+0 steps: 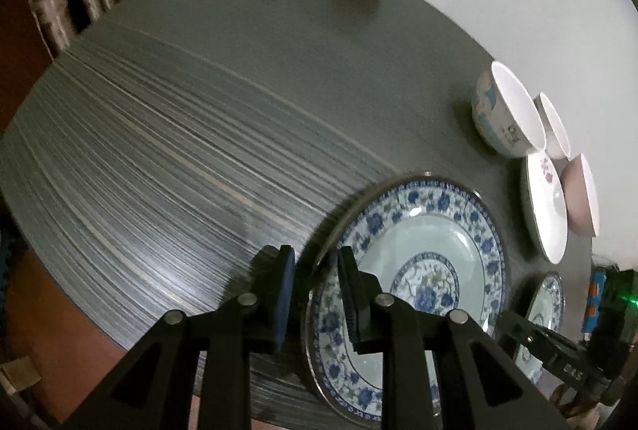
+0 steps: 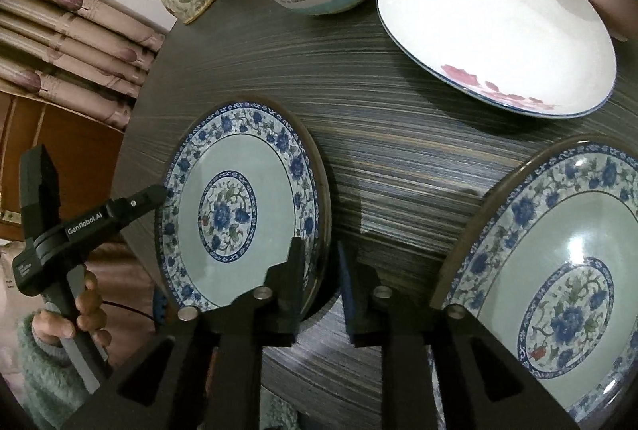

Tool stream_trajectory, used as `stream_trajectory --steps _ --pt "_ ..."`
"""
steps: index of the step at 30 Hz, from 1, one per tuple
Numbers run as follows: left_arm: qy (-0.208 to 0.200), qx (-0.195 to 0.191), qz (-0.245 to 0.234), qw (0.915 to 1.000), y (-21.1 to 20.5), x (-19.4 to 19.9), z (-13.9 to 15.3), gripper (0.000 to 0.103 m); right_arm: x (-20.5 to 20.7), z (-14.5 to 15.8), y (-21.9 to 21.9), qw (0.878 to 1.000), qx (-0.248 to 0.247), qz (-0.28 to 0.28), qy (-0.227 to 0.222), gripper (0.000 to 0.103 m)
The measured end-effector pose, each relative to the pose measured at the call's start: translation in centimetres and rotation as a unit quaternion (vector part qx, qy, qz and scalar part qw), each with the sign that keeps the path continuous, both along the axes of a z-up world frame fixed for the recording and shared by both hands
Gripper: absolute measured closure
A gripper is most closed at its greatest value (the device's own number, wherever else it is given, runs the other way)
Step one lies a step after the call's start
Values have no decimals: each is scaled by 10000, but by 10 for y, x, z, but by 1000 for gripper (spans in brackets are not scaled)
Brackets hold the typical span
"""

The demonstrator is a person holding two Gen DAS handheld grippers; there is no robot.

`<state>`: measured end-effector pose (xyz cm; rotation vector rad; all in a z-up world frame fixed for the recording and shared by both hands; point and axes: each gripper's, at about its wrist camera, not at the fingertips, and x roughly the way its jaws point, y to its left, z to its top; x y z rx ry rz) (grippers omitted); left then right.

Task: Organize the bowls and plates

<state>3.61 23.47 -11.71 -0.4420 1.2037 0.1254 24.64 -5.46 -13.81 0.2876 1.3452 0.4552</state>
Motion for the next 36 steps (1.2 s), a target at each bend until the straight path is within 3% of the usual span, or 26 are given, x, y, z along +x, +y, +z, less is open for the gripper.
stream_trajectory --steps 6,10,13,19,24,30,36 --pt "-659 1096 -100 9917 -16 -12 36 80 -7 15 -9 9996 -34 20 -282 83" --pt "-975 1361 -422 9850 -42 -20 57 75 -15 30 -15 9983 -117 73 -573 78" --pt "-1051 1357 -810 9818 -69 -25 65 66 -23 40 -22 9979 -27 23 -651 78" --pt "-1085 1137 -1303 9789 -135 -31 76 66 -41 60 -42 9964 41 1 -843 78" --pt "-1100 716 -1600 9784 -183 -35 87 66 -54 74 -67 9948 153 -44 -1002 78" --pt "-832 -39 -1900 9782 -221 -32 80 66 -66 80 -118 9943 359 -254 -966 78" --pt "-364 -1373 -1901 9714 -231 -24 53 66 -73 70 -179 9934 506 -687 -760 78"
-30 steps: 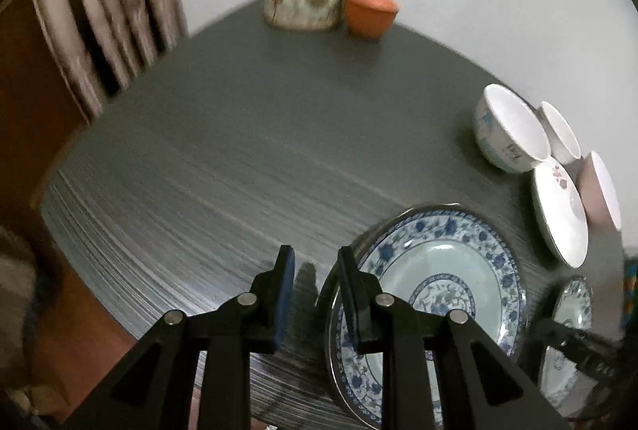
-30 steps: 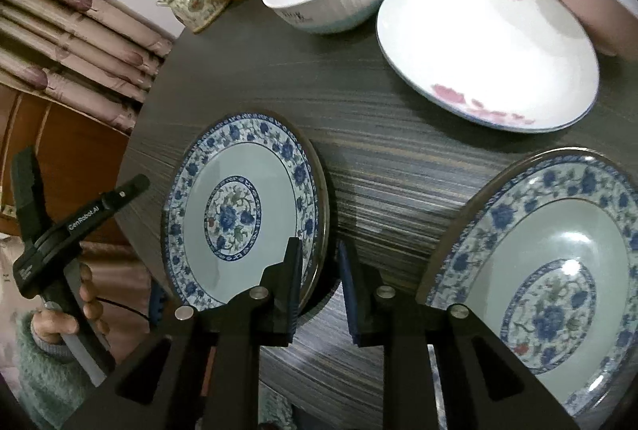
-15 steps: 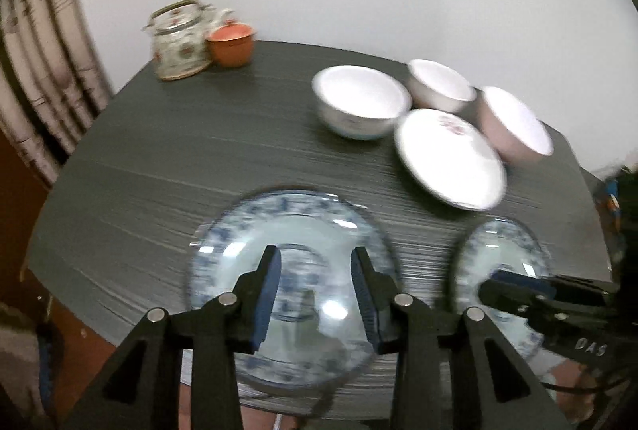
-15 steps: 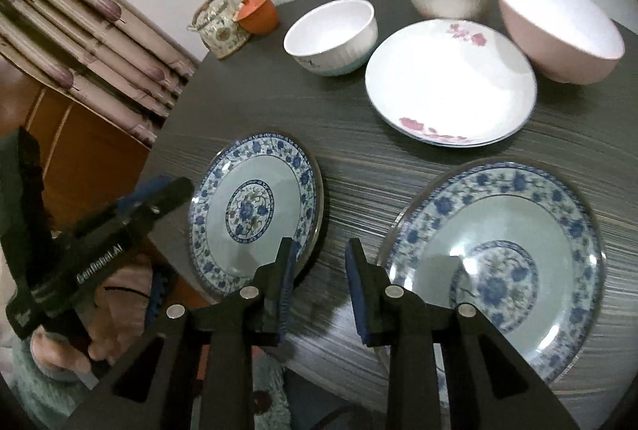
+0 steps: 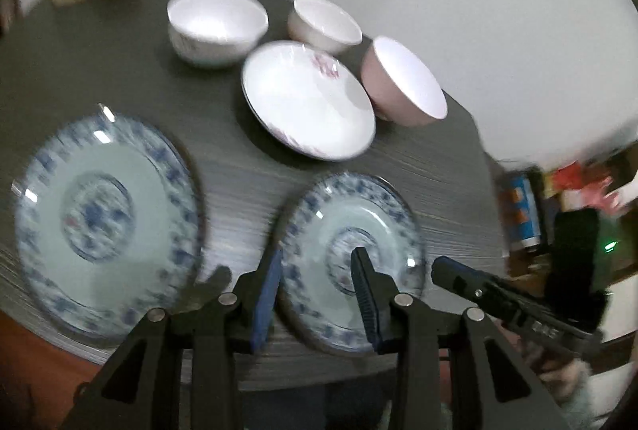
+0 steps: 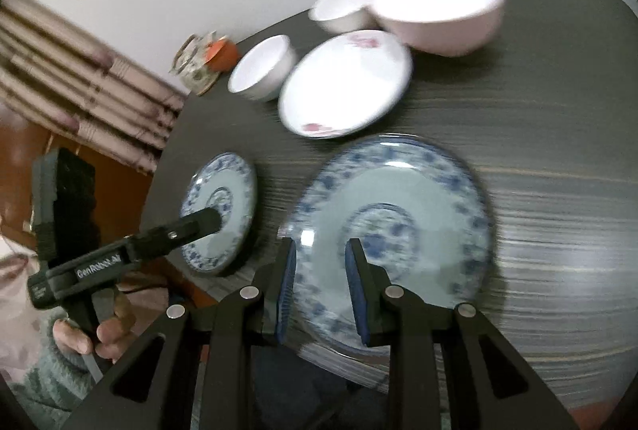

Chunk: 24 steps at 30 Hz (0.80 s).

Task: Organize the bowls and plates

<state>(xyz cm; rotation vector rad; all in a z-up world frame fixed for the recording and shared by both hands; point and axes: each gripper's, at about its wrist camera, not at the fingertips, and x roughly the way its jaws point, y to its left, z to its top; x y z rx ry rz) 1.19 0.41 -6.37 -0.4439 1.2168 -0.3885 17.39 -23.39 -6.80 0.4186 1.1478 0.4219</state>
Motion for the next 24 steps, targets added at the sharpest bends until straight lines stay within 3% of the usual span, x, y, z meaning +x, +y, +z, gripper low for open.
stream_trajectory --steps 8,24 --pt "572 -315 -18 9979 -11 11 -30 66 0 -34 -66 9972 207 -539 479 78" --pt "1191 -481 237 9914 -7 21 -62 66 7 -69 -88 9940 305 -675 808 78"
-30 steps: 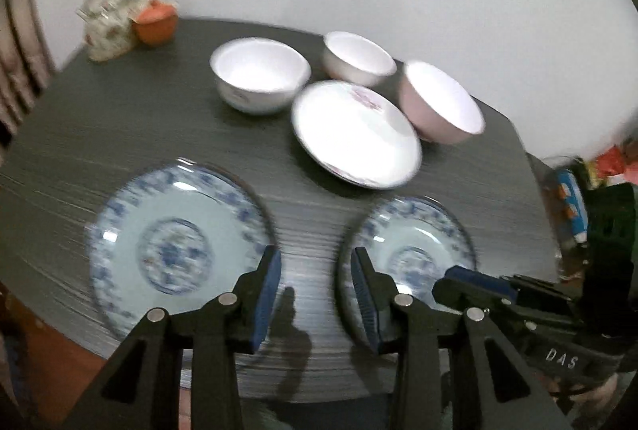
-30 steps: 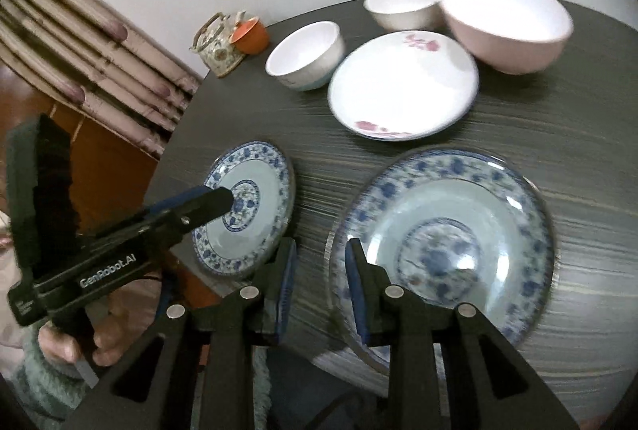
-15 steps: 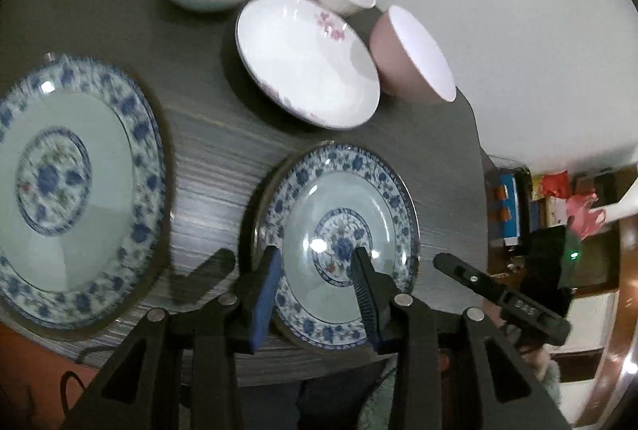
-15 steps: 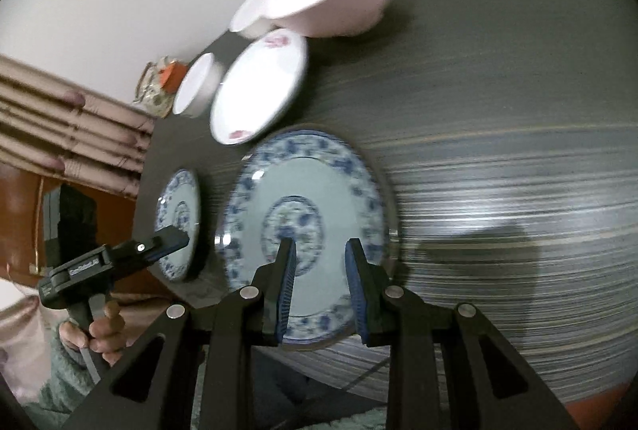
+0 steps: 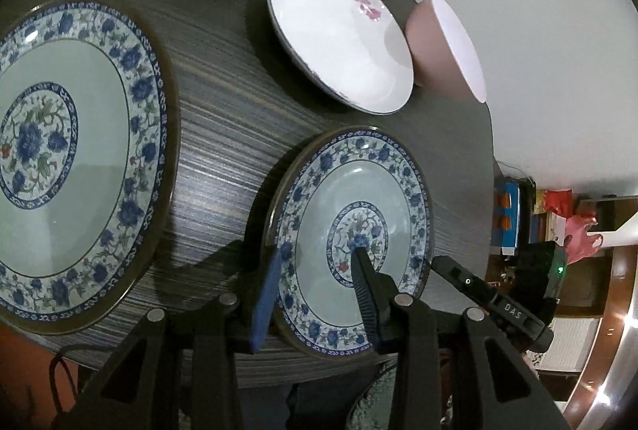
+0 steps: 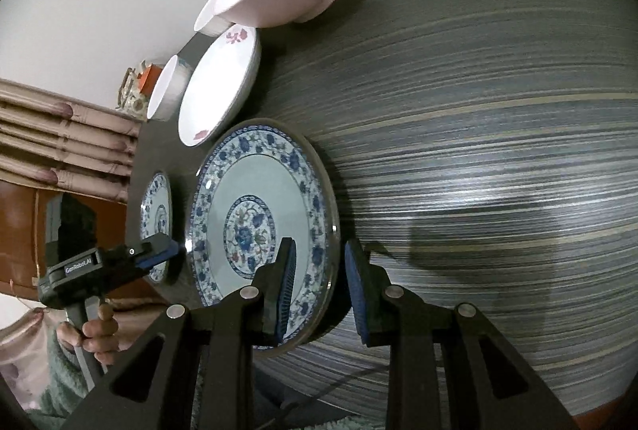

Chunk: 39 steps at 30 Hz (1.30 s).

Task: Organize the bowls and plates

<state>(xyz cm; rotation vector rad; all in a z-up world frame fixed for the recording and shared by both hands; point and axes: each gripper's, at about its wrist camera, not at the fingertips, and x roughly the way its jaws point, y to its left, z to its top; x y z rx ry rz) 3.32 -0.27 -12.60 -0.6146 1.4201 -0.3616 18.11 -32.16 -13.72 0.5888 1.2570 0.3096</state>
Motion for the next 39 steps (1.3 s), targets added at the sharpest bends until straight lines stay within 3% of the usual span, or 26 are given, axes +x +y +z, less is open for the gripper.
stream_trajectory --steps 19,27,39 --pt "163 105 56 9998 12 1 -10 66 6 -14 2 9999 104 79 57 78" --pt "176 300 -97 9993 4 8 -17 68 11 -17 3 9999 63 126 63 85" --pt "-31 847 -400 9956 -2 6 -16 90 9 -14 8 9997 -159 190 1 90"
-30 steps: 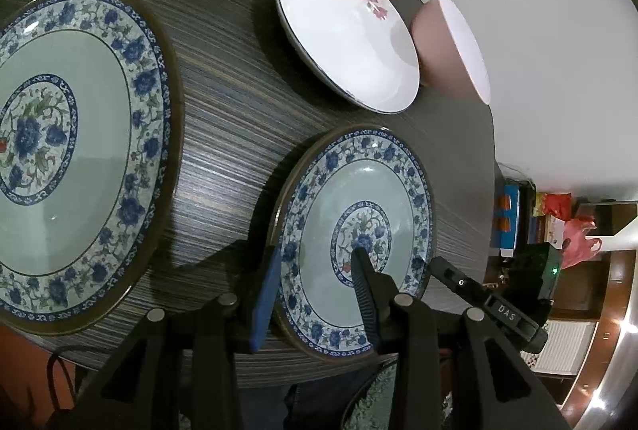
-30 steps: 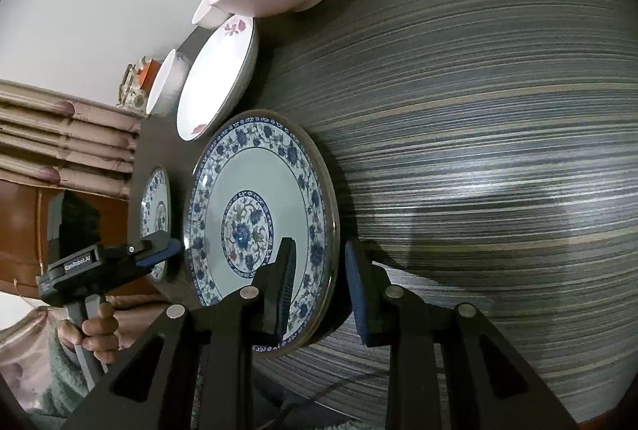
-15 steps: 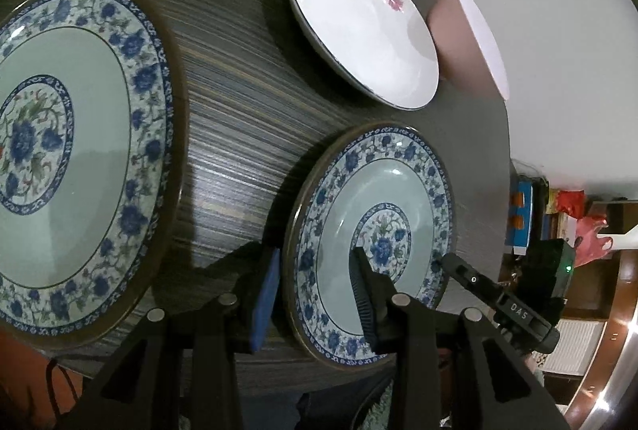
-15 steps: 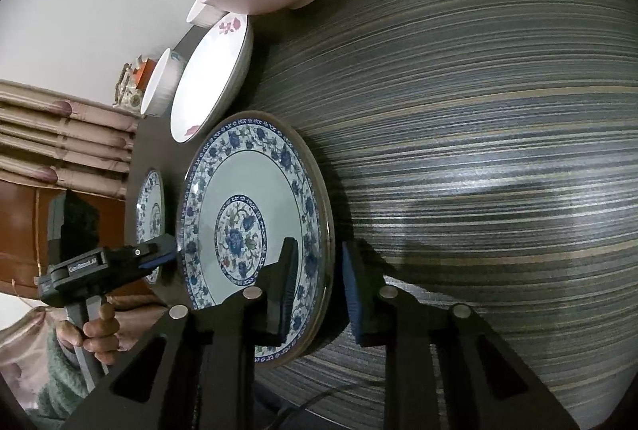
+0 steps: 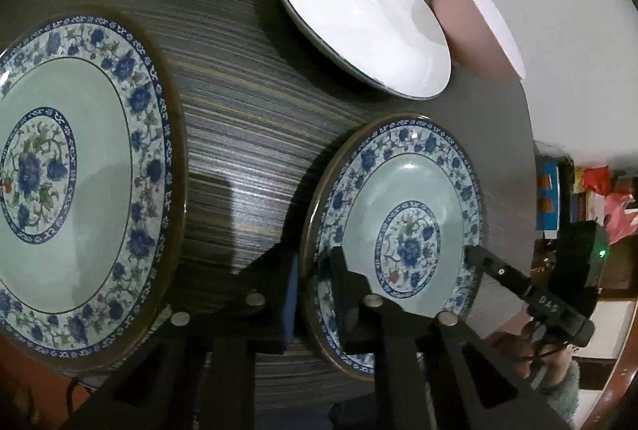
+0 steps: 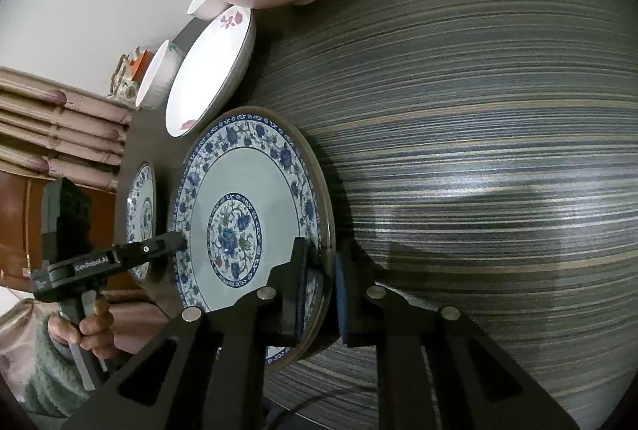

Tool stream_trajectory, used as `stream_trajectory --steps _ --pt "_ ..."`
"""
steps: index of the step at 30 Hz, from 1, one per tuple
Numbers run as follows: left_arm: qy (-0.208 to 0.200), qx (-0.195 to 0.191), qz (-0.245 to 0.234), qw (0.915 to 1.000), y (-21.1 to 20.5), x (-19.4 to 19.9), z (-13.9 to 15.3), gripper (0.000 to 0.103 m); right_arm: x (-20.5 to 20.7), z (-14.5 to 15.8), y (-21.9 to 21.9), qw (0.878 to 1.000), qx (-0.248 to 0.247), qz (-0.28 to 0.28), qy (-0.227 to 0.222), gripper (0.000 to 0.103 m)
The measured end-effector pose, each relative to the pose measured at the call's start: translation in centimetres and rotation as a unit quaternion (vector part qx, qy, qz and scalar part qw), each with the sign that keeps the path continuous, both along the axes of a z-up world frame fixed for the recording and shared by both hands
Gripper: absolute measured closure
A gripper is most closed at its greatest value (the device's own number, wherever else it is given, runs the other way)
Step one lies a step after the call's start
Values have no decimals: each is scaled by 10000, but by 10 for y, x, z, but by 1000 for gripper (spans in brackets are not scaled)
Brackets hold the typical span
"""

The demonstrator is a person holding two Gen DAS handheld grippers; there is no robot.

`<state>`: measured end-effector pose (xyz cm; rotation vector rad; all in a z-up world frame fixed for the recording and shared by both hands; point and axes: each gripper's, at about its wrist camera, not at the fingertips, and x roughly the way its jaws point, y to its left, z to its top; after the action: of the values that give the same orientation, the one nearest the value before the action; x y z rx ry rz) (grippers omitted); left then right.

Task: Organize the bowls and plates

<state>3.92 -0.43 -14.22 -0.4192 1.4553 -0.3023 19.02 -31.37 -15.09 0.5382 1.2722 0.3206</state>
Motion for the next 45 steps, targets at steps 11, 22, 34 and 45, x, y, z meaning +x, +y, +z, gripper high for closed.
stream_trajectory --steps 11,22,34,45 --pt "-298 21 -32 9995 12 -15 27 90 -9 23 9 9998 50 -40 -162 90" --pt "-649 31 331 9973 68 -17 64 90 6 53 53 9985 84 276 -457 90" --pt "-750 285 1371 9873 187 -30 72 89 59 63 176 9918 90 1155 -539 90" --pt "-454 326 1825 9816 240 -35 40 87 80 40 241 9884 -118 1491 -249 90"
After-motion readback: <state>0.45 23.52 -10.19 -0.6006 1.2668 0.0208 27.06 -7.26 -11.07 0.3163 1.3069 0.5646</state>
